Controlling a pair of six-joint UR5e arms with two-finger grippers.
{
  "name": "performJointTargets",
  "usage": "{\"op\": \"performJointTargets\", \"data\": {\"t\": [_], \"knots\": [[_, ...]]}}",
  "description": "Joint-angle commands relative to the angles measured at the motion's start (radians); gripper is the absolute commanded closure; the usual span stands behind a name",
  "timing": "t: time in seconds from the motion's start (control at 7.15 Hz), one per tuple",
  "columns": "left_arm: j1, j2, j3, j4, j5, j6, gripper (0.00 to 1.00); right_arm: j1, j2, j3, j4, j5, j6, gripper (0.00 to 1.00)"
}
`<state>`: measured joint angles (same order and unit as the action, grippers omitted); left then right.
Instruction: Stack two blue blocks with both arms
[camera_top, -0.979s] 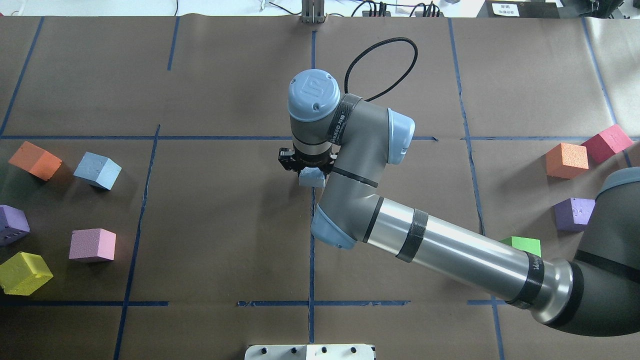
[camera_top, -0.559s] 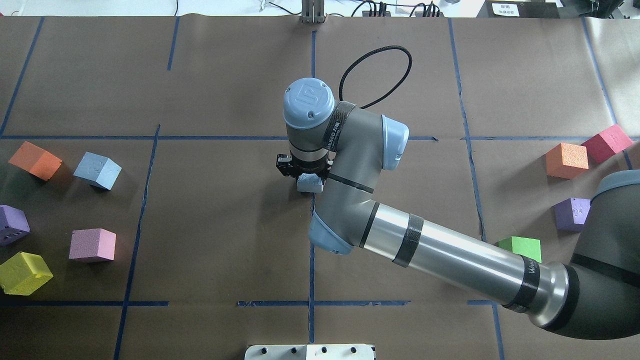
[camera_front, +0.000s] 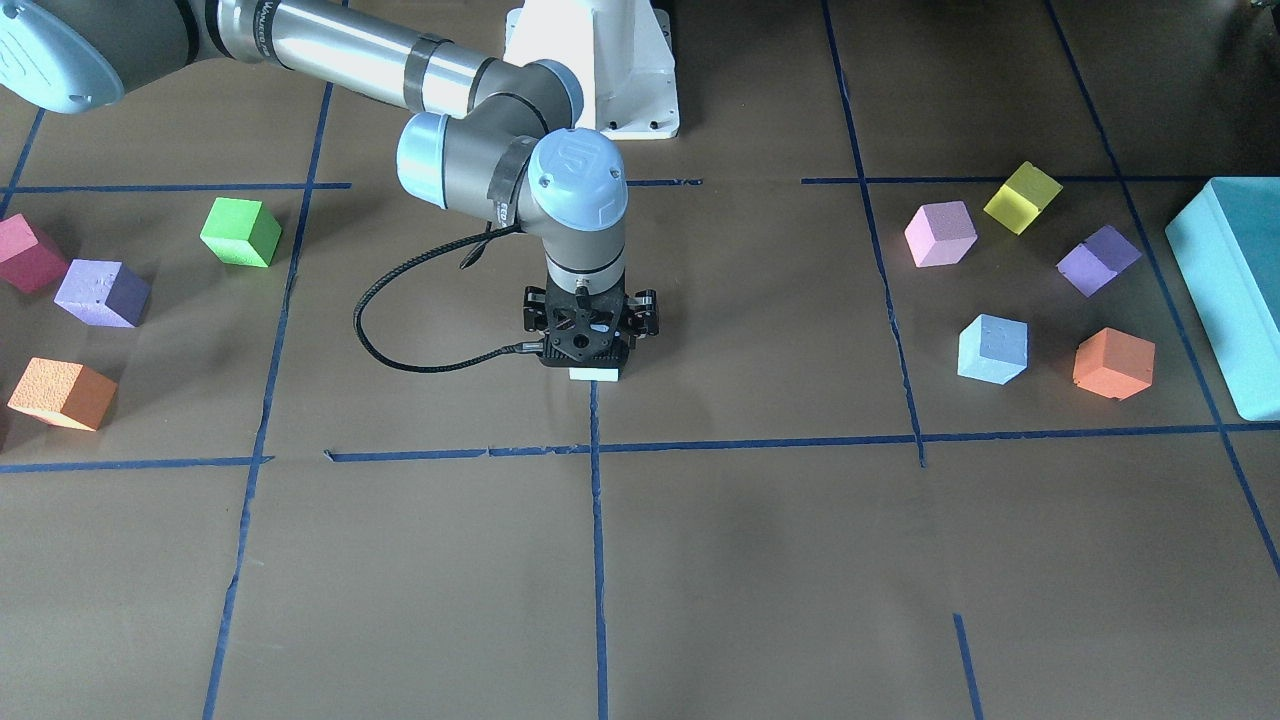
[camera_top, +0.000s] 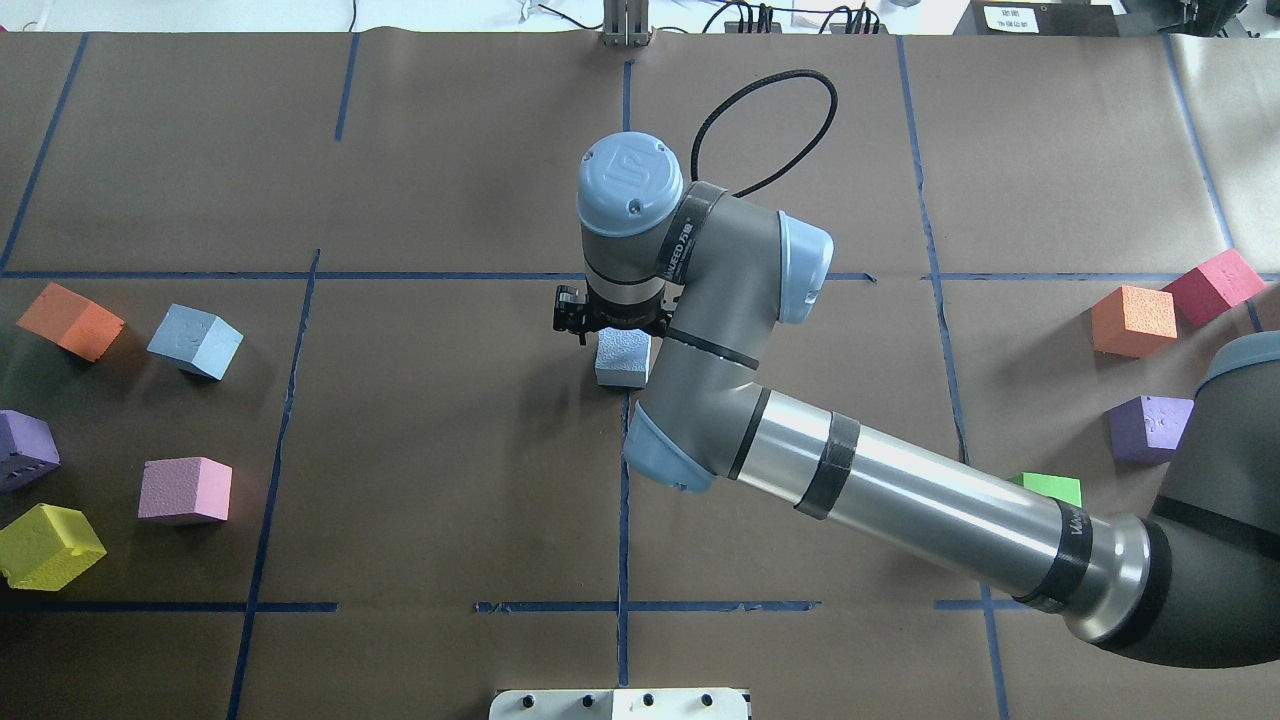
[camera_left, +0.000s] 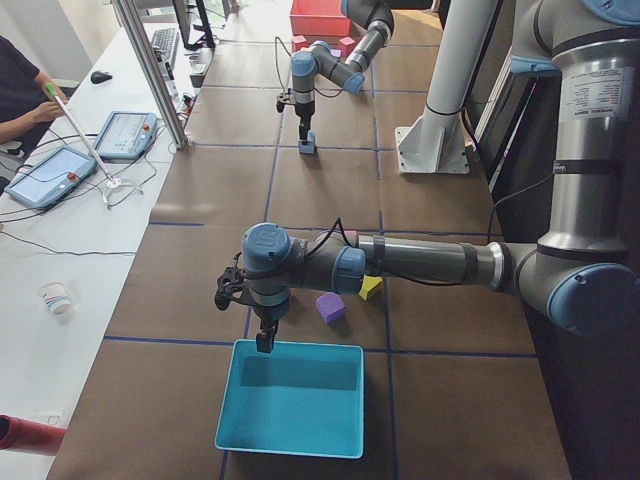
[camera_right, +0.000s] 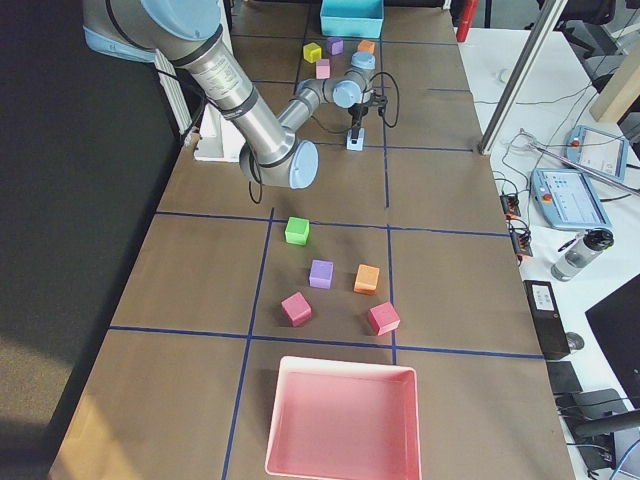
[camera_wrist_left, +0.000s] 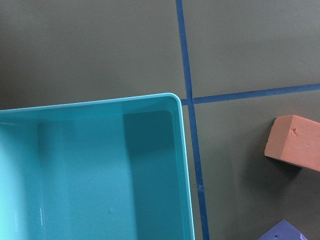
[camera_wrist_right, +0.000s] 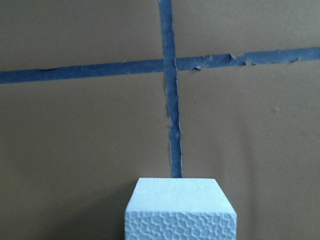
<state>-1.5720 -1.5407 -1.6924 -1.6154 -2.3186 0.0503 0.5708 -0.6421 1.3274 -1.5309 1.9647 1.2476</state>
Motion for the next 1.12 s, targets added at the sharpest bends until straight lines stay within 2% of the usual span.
{"op": "performJointTargets", "data": {"t": [0.0,0.14,0.28,0.42,0.56,0.84,0.98], "knots": [[0.05,-0.004,-0.081,0.002,-0.002,-0.006,0.0,0.079,-0.004,0.1,-0.082,0.075,-0.001,0.01],[0.09,-0.007,-0.102,0.0,-0.005,-0.006,0.0,0.11,-0.008,0.169,-0.147,0.1,-0.001,0.01],[0.149,-0.019,-0.139,-0.009,-0.005,-0.035,0.0,0.142,-0.057,0.284,-0.2,0.1,-0.014,0.0],[0.226,-0.047,-0.185,-0.011,-0.005,-0.155,0.0,0.18,-0.142,0.409,-0.257,0.1,-0.118,0.0],[0.287,-0.103,-0.199,-0.011,-0.002,-0.278,0.0,0.231,-0.209,0.486,-0.32,0.102,-0.246,0.0],[0.421,-0.169,-0.19,-0.012,0.011,-0.384,0.0,0.338,-0.313,0.561,-0.386,0.105,-0.455,0.0],[0.466,-0.171,-0.178,-0.046,0.098,-0.394,0.0,0.397,-0.35,0.564,-0.388,0.14,-0.54,0.0]]}}
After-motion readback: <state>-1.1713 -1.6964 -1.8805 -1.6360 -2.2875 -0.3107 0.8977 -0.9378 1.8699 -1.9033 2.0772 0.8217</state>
